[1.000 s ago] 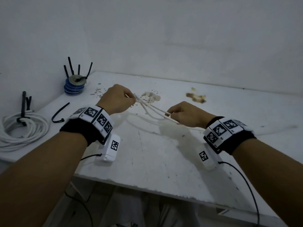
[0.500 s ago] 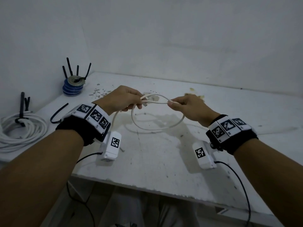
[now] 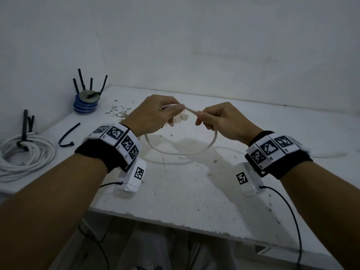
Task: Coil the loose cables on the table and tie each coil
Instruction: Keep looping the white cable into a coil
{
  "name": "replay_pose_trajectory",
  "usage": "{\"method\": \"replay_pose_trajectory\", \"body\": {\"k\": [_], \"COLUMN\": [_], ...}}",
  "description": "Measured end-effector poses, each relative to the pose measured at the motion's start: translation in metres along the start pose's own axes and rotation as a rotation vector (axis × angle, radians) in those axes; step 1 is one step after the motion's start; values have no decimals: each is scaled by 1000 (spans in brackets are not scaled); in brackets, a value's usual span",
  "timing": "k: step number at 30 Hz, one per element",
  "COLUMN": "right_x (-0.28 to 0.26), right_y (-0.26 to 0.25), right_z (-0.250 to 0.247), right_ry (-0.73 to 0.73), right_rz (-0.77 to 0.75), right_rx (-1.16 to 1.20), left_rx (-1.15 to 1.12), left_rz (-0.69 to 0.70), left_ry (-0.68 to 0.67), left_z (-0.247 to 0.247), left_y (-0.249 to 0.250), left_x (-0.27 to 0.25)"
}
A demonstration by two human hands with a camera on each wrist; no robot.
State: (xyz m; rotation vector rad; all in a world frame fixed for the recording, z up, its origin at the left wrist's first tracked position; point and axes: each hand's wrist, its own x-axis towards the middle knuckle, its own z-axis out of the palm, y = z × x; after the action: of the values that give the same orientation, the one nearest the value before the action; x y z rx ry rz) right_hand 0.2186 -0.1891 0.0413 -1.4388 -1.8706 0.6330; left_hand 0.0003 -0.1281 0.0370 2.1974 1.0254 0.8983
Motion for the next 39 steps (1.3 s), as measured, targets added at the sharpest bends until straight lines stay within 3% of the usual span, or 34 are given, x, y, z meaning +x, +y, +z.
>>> {"method": "replay_pose_trajectory", "body": {"k": [3,9,13,19,21,25,28,39], "right_x": [1,2,3,-1,-4,3,9,-3], "right_y": [-2,-1,1,16,19,19,16,10], "right_z": [-3,-8,-14,-34,-34,-27,-23,-23], "right_ry": [-4,75,85,129,138,199,241,247], "right_rz": [-40,-121,-122,-45,-60,-82,-99,-164], "right_rx": [-72,-103,-143,-265,-237,-242,-231,-213], "left_rx": [47,-173,-19,29,-9,-73,-31,-228], "left_rz": [-64,-121,-48,-97,-148,-202,-182,-153], "left_ry": [20,-94,79,363,313,7,-114,-36], "left_z": [-3,-21,-27,-42,-45,-34,-23,1], "left_y": [1,8,4,-16,-19,-2,13,19], "left_x": [2,2,8,12,10,5,8,12]}}
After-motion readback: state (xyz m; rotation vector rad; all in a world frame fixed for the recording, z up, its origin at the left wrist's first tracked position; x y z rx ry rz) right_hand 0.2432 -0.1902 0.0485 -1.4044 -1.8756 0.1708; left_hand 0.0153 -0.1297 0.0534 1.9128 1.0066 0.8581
